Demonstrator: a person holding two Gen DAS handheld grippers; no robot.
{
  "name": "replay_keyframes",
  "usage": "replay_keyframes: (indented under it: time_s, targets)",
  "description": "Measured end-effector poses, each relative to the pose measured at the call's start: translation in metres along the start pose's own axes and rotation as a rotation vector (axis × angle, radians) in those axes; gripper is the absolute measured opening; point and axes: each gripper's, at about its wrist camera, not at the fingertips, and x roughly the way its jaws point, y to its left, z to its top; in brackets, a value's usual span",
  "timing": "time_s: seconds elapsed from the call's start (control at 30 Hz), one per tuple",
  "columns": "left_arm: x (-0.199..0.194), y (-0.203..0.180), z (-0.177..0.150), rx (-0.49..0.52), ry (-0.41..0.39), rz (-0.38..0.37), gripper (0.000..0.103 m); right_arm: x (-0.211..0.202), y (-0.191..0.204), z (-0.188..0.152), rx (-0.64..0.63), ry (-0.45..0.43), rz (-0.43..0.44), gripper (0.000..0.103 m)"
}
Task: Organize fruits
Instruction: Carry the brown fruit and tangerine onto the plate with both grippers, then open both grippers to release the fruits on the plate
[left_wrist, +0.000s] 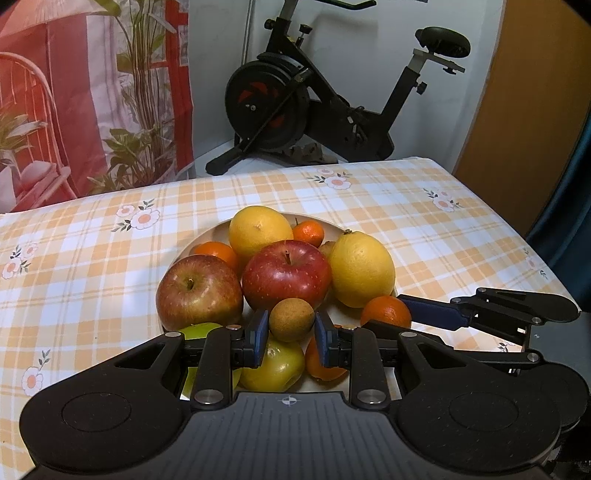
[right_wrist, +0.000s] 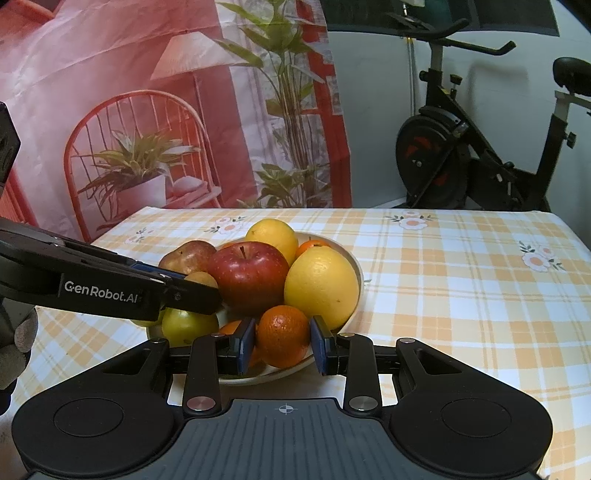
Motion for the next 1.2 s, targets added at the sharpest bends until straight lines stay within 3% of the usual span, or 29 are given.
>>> replay_keyframes:
  time_s: [0.47, 0.73, 1.2]
  targets:
    - [0.002, 0.000, 0.004, -0.010, 0.016, -0.006, 0.029, -0.005, -0.007, -0.005, 0.027, 0.001, -0.023, 0.032]
    - [-0.006, 0.003, 0.003, -0.013, 0.005, 0.010, 0.041, -0.013, -0.006, -0.004, 0.033, -0.004, -0.045, 0.032]
    - [-0.027, 0.007, 0.002, -0.023, -0.033, 0.033, 0.043, -0.030, 0.001, 0.002, 0.025, -0.017, -0.079, 0.037]
